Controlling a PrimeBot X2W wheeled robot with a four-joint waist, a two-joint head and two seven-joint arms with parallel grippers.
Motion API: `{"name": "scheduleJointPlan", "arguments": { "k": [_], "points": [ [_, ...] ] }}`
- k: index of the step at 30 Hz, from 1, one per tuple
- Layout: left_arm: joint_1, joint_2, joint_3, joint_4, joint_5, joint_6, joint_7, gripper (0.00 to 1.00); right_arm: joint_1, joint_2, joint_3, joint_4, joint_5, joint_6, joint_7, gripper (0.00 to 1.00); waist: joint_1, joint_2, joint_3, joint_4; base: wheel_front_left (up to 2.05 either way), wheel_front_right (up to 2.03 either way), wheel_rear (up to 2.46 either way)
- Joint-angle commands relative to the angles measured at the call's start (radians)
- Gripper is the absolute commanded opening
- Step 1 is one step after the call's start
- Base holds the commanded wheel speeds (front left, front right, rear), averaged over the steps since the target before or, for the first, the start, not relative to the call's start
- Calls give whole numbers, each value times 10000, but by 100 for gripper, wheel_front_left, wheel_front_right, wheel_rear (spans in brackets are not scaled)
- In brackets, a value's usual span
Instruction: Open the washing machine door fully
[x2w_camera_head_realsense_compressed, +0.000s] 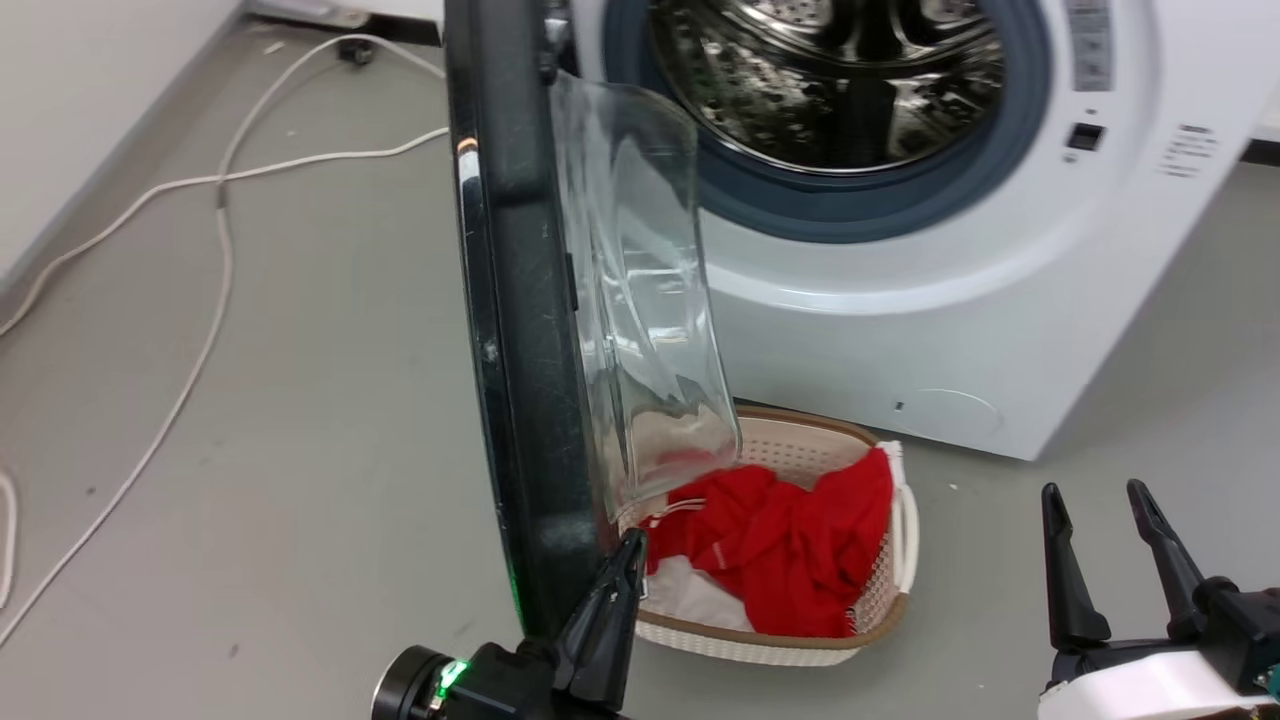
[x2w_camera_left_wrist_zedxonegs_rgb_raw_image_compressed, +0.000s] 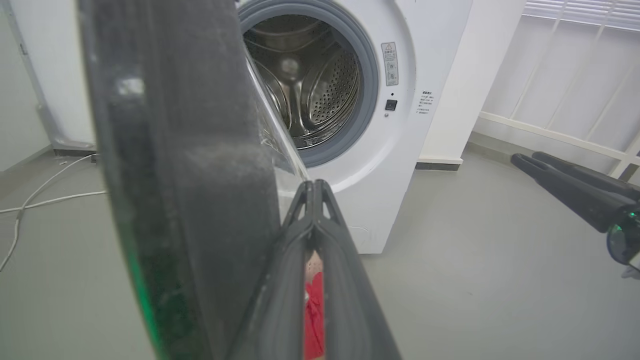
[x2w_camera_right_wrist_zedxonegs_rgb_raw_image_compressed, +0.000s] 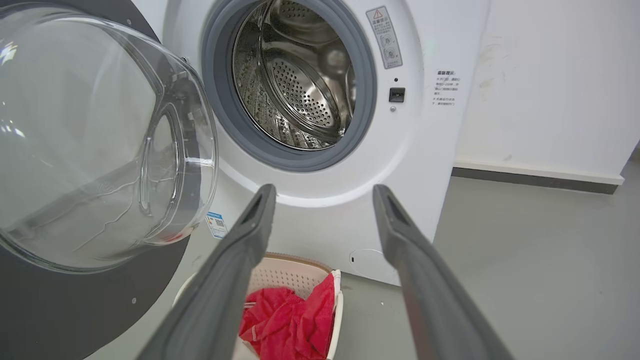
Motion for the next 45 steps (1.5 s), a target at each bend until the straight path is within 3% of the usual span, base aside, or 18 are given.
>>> {"name": "scheduleJointPlan", "arguments": {
  "k": [1, 10, 18, 31, 45],
  "points": [
    [55, 67, 177, -48, -36, 157, -75, 0, 85, 12, -29, -66, 24, -6, 7, 100, 0, 0, 48, 478, 0, 0, 0],
    [256, 88, 611, -224, -173, 590, -448, 0, 54, 12, -235, -361, -86, -6, 105, 100, 0, 0, 196, 1639, 0, 0, 0],
    [19, 404, 1619, 150, -653, 776, -723, 0, 55, 12, -298, -483, -61, -6, 178, 100, 0, 0, 196, 1987, 0, 0, 0],
    [-1101, 1047, 3936, 1581, -1905, 785, -1139, 0, -205, 12, -310, -606, -39, -6, 297, 100, 0, 0, 527, 1484, 0, 0, 0],
    [-2555, 1744, 5922, 3599, -2487, 345, -1316, 0, -490, 14, -340, -673, -63, -6, 224, 100, 0, 0, 976, 873, 0, 0, 0]
  ]
}}
